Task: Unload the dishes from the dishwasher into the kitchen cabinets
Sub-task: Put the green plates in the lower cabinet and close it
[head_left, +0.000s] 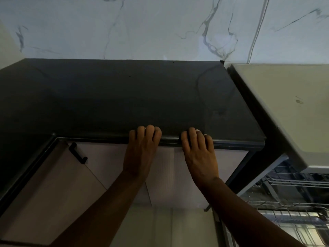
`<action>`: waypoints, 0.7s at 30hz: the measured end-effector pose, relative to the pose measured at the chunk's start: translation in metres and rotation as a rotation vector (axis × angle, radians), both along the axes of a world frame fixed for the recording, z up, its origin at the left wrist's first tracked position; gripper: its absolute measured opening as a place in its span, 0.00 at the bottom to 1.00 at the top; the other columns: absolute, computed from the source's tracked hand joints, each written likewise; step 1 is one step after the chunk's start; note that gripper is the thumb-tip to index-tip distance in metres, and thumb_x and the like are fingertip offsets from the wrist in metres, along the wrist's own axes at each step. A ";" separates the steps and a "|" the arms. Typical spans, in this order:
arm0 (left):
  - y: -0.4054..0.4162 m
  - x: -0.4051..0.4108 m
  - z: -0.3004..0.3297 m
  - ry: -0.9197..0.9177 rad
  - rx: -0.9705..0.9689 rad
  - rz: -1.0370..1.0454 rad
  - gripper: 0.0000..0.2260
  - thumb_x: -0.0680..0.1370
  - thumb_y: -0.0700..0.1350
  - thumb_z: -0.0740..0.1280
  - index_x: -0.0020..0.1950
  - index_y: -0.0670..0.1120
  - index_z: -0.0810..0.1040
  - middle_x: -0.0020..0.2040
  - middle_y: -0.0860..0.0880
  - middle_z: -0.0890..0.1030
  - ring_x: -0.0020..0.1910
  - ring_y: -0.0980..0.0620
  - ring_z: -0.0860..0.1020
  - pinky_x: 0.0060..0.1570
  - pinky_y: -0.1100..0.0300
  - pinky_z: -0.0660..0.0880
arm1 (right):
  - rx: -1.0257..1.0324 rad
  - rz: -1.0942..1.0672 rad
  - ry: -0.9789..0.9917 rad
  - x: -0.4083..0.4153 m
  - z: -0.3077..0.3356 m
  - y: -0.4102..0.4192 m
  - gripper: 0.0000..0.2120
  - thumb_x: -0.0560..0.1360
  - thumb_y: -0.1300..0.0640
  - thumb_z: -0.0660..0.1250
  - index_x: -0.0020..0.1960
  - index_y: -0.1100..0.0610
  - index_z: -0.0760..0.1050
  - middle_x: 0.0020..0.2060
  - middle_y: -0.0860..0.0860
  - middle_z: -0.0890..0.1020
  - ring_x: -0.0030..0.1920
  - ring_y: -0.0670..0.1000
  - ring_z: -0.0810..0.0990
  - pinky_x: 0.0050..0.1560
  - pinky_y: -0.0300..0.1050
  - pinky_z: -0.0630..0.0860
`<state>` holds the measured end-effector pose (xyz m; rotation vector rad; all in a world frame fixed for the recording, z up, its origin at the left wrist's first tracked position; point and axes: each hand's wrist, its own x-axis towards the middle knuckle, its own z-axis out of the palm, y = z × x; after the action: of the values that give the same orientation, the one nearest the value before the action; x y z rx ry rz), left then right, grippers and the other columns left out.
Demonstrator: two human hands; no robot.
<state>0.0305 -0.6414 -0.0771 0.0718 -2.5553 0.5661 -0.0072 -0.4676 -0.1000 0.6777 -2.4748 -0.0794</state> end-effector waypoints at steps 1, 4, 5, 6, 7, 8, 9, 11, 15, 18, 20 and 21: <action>0.001 -0.001 -0.002 0.016 -0.015 0.004 0.15 0.73 0.41 0.67 0.57 0.43 0.69 0.46 0.44 0.69 0.42 0.45 0.71 0.42 0.52 0.72 | 0.001 0.000 0.007 -0.001 -0.001 0.000 0.38 0.62 0.62 0.76 0.69 0.60 0.63 0.65 0.61 0.67 0.64 0.62 0.68 0.65 0.58 0.68; -0.001 -0.007 -0.010 0.073 -0.072 0.014 0.13 0.73 0.40 0.64 0.57 0.43 0.69 0.46 0.44 0.67 0.42 0.46 0.70 0.42 0.53 0.72 | 0.006 -0.008 0.053 -0.006 -0.007 -0.002 0.37 0.63 0.61 0.74 0.68 0.60 0.63 0.65 0.61 0.66 0.64 0.62 0.67 0.64 0.58 0.67; -0.002 -0.008 -0.012 0.094 -0.094 0.013 0.12 0.74 0.40 0.63 0.57 0.43 0.69 0.46 0.44 0.66 0.42 0.46 0.69 0.42 0.53 0.73 | 0.010 -0.010 0.081 -0.008 -0.010 -0.003 0.35 0.65 0.61 0.73 0.68 0.60 0.63 0.65 0.61 0.66 0.63 0.62 0.67 0.64 0.58 0.66; -0.005 -0.009 -0.015 0.112 -0.118 0.014 0.12 0.74 0.40 0.62 0.57 0.43 0.69 0.46 0.44 0.66 0.42 0.46 0.68 0.43 0.52 0.73 | 0.011 -0.006 0.114 -0.010 -0.012 -0.003 0.32 0.66 0.61 0.71 0.68 0.60 0.63 0.64 0.61 0.66 0.63 0.61 0.67 0.64 0.57 0.64; -0.007 -0.010 -0.017 0.127 -0.141 0.009 0.12 0.74 0.40 0.61 0.57 0.43 0.69 0.46 0.44 0.66 0.43 0.45 0.68 0.43 0.52 0.73 | 0.011 0.000 0.145 -0.013 -0.014 -0.003 0.30 0.67 0.62 0.68 0.67 0.60 0.63 0.64 0.61 0.66 0.62 0.61 0.67 0.63 0.57 0.63; -0.009 -0.011 -0.020 0.129 -0.157 -0.004 0.11 0.74 0.40 0.61 0.56 0.43 0.69 0.47 0.43 0.67 0.44 0.45 0.68 0.44 0.51 0.73 | 0.012 0.004 0.165 -0.015 -0.015 -0.003 0.28 0.68 0.62 0.66 0.67 0.60 0.63 0.64 0.61 0.66 0.62 0.61 0.67 0.63 0.56 0.62; -0.009 -0.010 -0.022 0.124 -0.168 -0.020 0.11 0.73 0.40 0.61 0.56 0.43 0.68 0.48 0.42 0.67 0.45 0.44 0.69 0.45 0.50 0.73 | 0.015 0.007 0.178 -0.016 -0.016 -0.002 0.27 0.69 0.62 0.65 0.67 0.60 0.63 0.63 0.61 0.66 0.62 0.61 0.67 0.62 0.56 0.62; -0.005 -0.009 -0.024 0.111 -0.171 -0.015 0.11 0.72 0.39 0.61 0.55 0.43 0.68 0.49 0.41 0.67 0.46 0.43 0.70 0.45 0.49 0.73 | 0.010 0.008 0.193 -0.017 -0.017 -0.002 0.27 0.69 0.61 0.65 0.67 0.59 0.63 0.63 0.61 0.66 0.61 0.61 0.67 0.62 0.56 0.62; 0.004 -0.009 -0.023 0.089 -0.121 0.025 0.09 0.73 0.39 0.61 0.52 0.44 0.68 0.48 0.42 0.68 0.47 0.43 0.73 0.44 0.49 0.73 | -0.026 -0.012 0.170 -0.014 -0.016 -0.007 0.29 0.68 0.61 0.68 0.67 0.60 0.63 0.63 0.61 0.66 0.62 0.61 0.66 0.63 0.56 0.61; 0.003 -0.009 -0.021 0.097 -0.131 0.012 0.07 0.74 0.40 0.62 0.51 0.45 0.68 0.47 0.43 0.68 0.45 0.44 0.73 0.43 0.50 0.72 | -0.028 -0.010 0.136 -0.014 -0.016 -0.008 0.31 0.67 0.61 0.70 0.67 0.59 0.62 0.64 0.61 0.65 0.62 0.61 0.66 0.64 0.57 0.60; 0.003 -0.008 -0.017 0.086 -0.131 0.003 0.07 0.74 0.41 0.63 0.49 0.46 0.67 0.45 0.44 0.68 0.43 0.46 0.72 0.42 0.52 0.71 | -0.034 -0.018 0.107 -0.012 -0.014 -0.008 0.32 0.66 0.62 0.72 0.67 0.59 0.63 0.64 0.61 0.66 0.63 0.61 0.66 0.64 0.57 0.61; 0.004 -0.008 -0.014 0.072 -0.128 -0.001 0.07 0.73 0.41 0.63 0.49 0.46 0.66 0.44 0.45 0.67 0.41 0.46 0.71 0.41 0.53 0.70 | -0.045 -0.025 0.083 -0.010 -0.012 -0.009 0.33 0.66 0.62 0.72 0.67 0.59 0.63 0.64 0.60 0.66 0.63 0.61 0.66 0.64 0.57 0.60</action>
<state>0.0220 -0.6374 -0.0908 0.0447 -2.4430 0.7119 -0.0172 -0.4767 -0.1117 0.6122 -2.3985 -0.0596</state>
